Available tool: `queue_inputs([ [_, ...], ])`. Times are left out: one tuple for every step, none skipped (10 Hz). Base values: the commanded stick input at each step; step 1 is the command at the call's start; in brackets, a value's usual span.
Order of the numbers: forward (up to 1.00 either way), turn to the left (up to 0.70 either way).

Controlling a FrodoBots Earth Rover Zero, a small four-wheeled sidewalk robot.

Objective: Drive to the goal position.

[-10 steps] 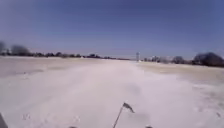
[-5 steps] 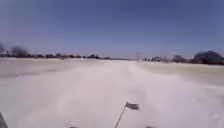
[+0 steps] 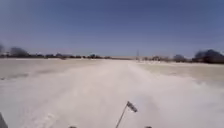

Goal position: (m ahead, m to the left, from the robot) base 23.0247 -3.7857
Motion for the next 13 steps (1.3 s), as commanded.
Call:
queue_inputs([
  [0.70, 0.00],
  [0.70, 0.00],
  [0.70, 0.00],
  [0.70, 0.00],
  [0.70, 0.00],
  [0.70, 0.00],
  [0.70, 0.00],
  [0.70, 0.00],
  [0.70, 0.00],
  [0.70, 0.00],
  [0.70, 0.00],
  [0.70, 0.00],
  [0.70, 0.00],
])
